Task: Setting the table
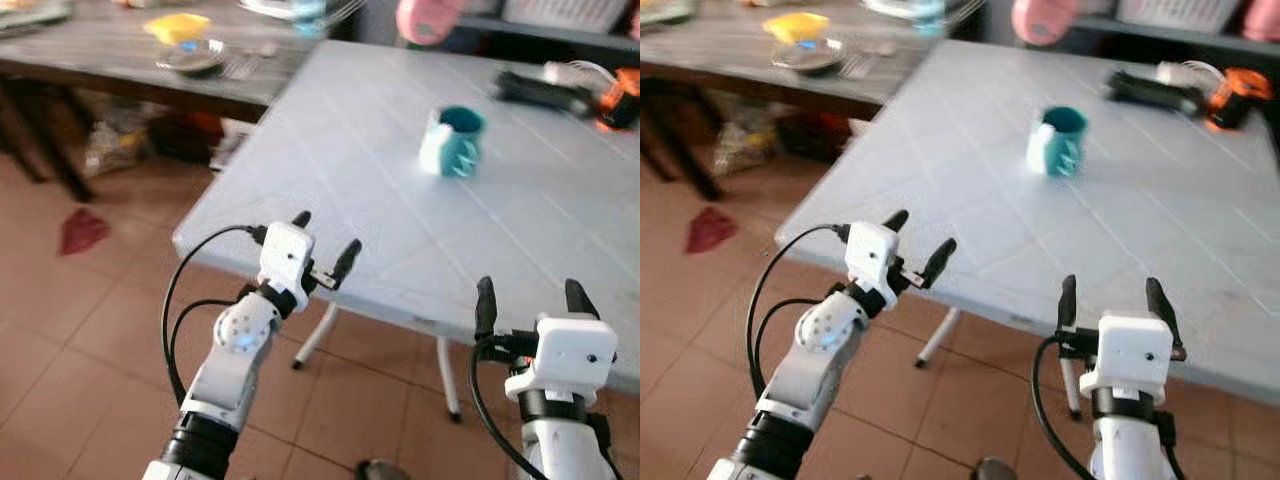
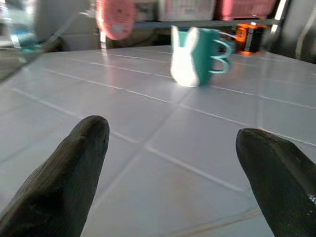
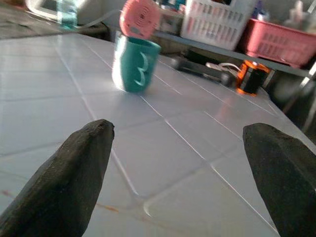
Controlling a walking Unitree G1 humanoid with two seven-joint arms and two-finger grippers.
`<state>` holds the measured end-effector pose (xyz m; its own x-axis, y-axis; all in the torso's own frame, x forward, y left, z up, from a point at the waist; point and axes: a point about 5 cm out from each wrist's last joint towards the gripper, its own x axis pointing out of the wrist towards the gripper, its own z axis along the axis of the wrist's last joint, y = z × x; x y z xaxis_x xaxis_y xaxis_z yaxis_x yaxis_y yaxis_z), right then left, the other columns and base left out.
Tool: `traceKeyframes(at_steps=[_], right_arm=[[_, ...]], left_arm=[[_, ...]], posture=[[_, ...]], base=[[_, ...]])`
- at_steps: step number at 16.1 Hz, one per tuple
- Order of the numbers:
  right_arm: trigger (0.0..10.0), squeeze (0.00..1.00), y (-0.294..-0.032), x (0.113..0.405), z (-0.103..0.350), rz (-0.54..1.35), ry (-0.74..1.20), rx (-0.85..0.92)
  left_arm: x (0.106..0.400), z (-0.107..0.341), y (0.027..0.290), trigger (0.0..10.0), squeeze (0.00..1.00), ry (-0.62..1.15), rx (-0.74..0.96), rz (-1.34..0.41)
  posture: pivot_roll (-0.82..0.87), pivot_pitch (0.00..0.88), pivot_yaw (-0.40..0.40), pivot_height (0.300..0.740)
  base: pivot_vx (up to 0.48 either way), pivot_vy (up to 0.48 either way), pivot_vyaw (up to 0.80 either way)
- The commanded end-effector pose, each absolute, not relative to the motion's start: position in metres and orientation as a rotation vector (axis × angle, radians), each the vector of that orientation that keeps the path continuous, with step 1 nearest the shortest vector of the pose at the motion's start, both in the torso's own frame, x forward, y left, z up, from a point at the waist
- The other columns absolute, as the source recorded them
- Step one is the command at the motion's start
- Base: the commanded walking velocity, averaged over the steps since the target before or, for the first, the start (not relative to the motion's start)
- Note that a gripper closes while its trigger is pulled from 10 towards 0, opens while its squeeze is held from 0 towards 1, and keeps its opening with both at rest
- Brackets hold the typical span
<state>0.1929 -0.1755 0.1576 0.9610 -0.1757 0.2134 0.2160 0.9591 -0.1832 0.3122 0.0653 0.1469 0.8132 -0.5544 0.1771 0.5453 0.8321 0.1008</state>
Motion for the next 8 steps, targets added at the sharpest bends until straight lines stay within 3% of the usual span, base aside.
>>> traceKeyframes(at_steps=[1, 4, 8], right_arm=[[10.0, 0.00, -0.1755, 0.1911, 0.1593, -0.197, -0.199, -0.216], [10.0, 0.00, -0.1748, 0.1914, 0.1591, -0.197, -0.199, -0.215], [10.0, 0.00, -0.1743, 0.1923, 0.1587, -0.197, -0.200, -0.217]], left_arm=[[0.3105, 0.1470, 0.0652, 10.0, 0.00, -0.203, 0.053, -0.590], [0.3103, 0.1468, 0.0648, 10.0, 0.00, -0.203, 0.059, -0.596], [0.3108, 0.1470, 0.0635, 10.0, 0.00, -0.204, 0.059, -0.599]], posture=[[-0.04, 0.170, 0.020, 0.714], [-0.04, 0.172, 0.023, 0.714], [-0.04, 0.168, 0.026, 0.714]], base=[[0.000, 0.000, -0.80], [0.191, 0.000, 0.00], [0.343, 0.000, 0.00]])
